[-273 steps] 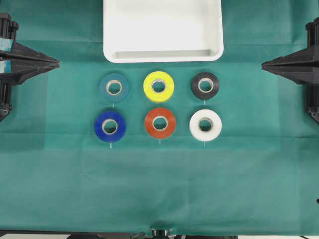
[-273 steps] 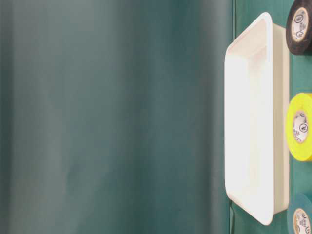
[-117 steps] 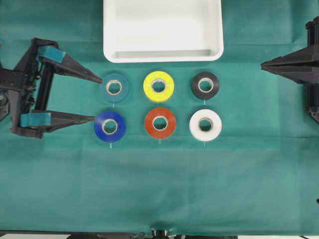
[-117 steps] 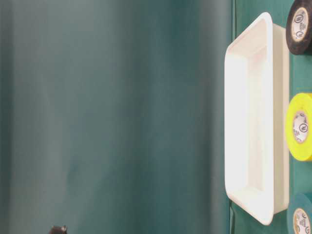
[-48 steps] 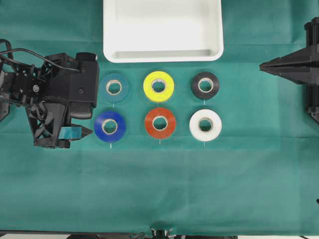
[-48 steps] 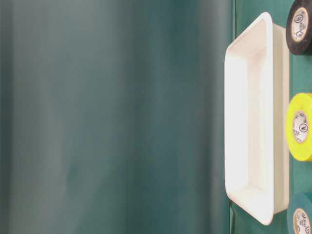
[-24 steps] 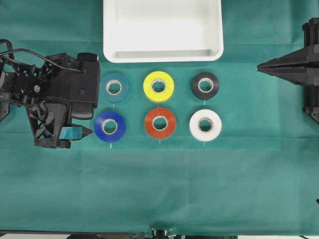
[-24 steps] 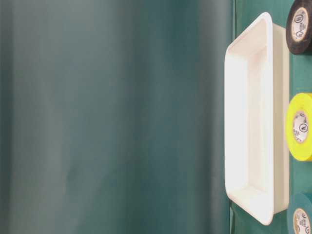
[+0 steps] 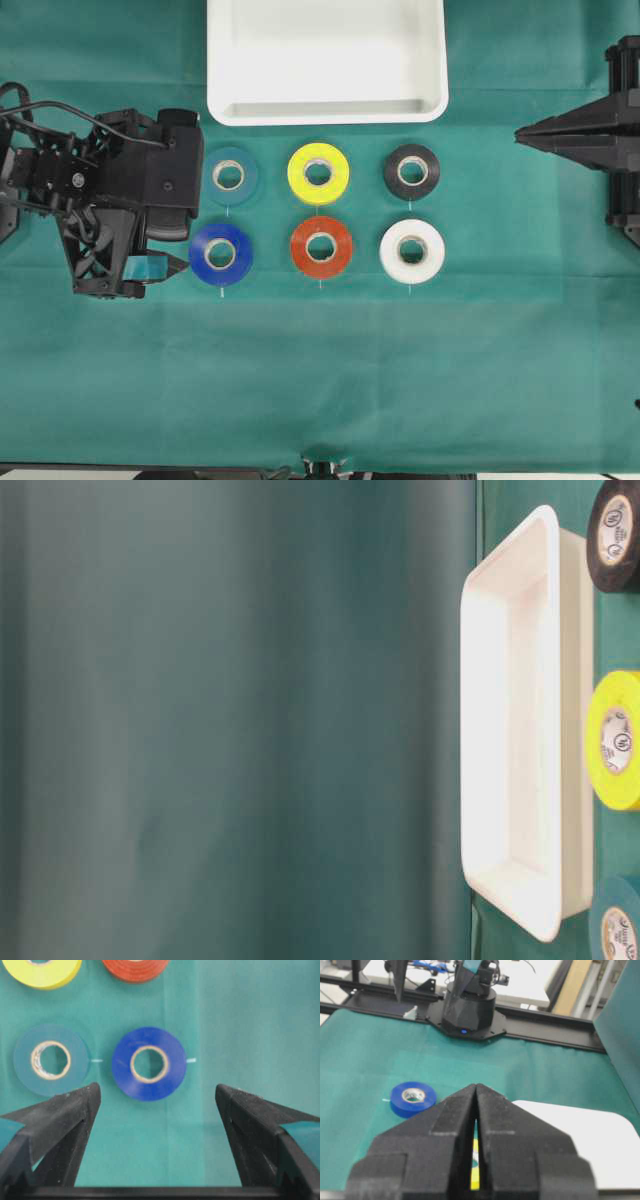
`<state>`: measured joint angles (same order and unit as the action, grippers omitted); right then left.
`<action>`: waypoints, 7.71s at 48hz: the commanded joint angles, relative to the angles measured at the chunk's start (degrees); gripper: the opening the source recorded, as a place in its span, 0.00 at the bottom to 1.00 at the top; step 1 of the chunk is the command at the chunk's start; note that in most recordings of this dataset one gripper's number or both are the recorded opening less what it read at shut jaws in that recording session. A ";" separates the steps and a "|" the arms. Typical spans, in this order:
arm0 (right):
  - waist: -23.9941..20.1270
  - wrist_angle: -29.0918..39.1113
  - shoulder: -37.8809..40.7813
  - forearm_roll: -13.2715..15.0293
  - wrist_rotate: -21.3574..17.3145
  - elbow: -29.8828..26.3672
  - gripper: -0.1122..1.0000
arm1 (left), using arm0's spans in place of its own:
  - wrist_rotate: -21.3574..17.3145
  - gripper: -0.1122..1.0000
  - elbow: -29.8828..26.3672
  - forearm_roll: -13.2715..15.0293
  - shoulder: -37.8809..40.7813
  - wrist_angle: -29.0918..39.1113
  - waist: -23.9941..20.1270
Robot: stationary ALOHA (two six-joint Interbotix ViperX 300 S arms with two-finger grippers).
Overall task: Place the tape from the fixed location into the white case.
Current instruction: 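Move the left gripper over the blue tape roll, then lower the left gripper into the blue roll's core, then close the left gripper on the blue roll's rim, then lift the blue tape roll off the table with the left gripper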
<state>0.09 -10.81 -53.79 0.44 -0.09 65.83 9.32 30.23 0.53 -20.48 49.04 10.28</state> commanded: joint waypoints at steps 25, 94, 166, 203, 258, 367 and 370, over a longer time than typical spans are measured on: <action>0.09 -0.35 1.41 0.00 0.00 -1.67 0.10 | 0.00 0.97 4.22 -0.18 6.33 -7.38 2.37; 0.00 -0.18 2.72 0.00 0.00 -1.32 0.10 | 0.26 0.97 7.56 -0.09 21.01 -21.62 4.66; 0.09 0.18 2.90 0.00 0.18 -1.41 0.10 | 0.26 0.32 8.44 -0.18 22.06 -23.91 4.22; 0.09 0.18 3.16 0.00 0.18 -1.41 0.10 | 0.18 0.32 7.82 -0.09 21.36 -23.55 4.39; 0.00 1.76 2.99 0.00 0.18 -2.20 0.10 | 0.18 0.32 -7.56 -0.62 5.54 3.96 5.63; 0.00 1.76 3.16 0.00 0.18 -2.37 0.10 | 0.09 0.32 -21.01 -1.23 4.13 19.51 4.83; 0.09 1.76 3.16 0.00 0.26 -2.29 0.10 | 0.09 0.32 -21.01 -1.32 4.04 19.51 3.96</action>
<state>0.09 -8.79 -50.89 0.35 0.09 65.30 9.40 10.63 -0.44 -15.03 68.73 15.29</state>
